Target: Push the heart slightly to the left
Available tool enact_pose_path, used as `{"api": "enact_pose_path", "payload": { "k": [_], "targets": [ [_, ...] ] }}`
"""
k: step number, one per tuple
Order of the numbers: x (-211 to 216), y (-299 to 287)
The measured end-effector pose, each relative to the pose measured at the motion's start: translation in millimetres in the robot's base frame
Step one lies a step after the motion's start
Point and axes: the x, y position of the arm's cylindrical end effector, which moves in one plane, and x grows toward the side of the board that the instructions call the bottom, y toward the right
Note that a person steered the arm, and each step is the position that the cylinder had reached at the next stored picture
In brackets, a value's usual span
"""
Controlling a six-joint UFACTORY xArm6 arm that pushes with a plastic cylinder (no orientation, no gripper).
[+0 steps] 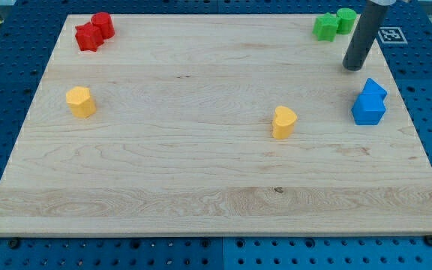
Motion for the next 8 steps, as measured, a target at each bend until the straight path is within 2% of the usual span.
{"api": "enact_pose_path", "payload": {
  "k": [4, 5, 6, 8],
  "targets": [
    [-20.3, 58.2],
    [-2.6, 77.7],
    [29.7, 76.8],
    [141.6, 83.6]
  ]
}}
